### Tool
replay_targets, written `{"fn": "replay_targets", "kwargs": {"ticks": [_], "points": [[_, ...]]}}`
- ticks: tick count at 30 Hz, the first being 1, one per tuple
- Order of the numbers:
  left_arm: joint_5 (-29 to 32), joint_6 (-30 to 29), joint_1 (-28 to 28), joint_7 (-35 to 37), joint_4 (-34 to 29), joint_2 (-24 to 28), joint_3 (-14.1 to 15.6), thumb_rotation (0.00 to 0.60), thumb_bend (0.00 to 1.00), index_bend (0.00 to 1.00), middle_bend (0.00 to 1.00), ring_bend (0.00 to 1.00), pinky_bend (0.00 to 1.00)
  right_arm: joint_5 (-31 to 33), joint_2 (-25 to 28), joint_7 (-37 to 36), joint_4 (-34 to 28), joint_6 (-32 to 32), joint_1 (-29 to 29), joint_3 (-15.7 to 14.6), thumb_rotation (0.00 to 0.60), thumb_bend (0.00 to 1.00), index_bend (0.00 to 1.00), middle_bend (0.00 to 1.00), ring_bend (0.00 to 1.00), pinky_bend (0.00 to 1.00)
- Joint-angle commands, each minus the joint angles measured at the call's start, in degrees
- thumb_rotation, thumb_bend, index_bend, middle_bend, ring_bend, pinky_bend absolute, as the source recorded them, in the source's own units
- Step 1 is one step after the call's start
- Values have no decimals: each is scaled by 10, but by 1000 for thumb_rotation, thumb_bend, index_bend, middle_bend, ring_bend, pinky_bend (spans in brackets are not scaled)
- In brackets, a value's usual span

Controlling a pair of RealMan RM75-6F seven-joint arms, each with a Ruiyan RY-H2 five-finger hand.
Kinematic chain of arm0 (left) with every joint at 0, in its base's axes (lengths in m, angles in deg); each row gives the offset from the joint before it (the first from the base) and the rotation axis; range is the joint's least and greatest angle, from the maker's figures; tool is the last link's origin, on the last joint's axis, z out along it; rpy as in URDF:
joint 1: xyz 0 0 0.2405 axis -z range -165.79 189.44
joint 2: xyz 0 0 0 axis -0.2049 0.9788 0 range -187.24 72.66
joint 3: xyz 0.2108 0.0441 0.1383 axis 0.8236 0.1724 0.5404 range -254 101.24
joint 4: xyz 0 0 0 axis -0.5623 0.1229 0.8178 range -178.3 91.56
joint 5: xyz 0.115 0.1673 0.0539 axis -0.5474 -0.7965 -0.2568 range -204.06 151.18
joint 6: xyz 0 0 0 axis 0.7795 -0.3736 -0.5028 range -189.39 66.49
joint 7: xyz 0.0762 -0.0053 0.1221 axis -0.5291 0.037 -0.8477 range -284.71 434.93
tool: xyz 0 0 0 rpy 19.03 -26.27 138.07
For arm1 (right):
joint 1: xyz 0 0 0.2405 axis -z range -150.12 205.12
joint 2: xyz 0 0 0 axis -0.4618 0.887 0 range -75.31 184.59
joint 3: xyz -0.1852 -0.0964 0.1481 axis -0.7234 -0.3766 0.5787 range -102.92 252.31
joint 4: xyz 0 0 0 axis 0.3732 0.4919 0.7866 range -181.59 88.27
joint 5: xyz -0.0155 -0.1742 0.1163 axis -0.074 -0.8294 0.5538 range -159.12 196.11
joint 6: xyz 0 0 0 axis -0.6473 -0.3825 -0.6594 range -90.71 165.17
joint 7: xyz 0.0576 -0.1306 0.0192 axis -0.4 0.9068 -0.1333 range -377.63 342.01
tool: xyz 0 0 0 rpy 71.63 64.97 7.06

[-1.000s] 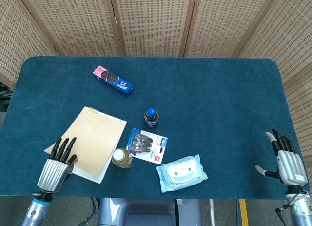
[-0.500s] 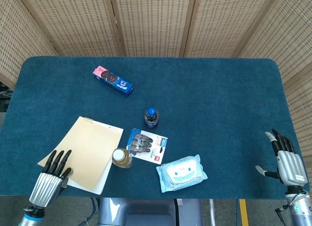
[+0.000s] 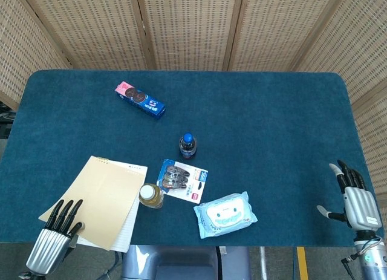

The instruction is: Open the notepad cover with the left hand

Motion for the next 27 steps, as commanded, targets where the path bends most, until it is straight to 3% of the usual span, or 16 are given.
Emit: {"fn": "replay_targets", "kwargs": {"ticks": [1,17,21,27], "points": [[-6,-3,-5,3,3,1,2,600,647,793,10,0,0,0,0,0,0,0,0,0,600,156,56,0,0,0],[-38,-10,-14,2,-11,8,-4,600,647,794,10,0,0,1,0,0,-1,1,0,1,600,156,56,0,0,0],[-34,1,-3,-8,-23,11,-24,600,647,794,10,0,0,1,0,0,-1,1,0,0,600,156,56,0,0,0],[-9,36,43,-34,-77,32,-90,600,647,794,10,0,0,2,1,1,-2,3,-1,0,600,156,56,0,0,0]]}}
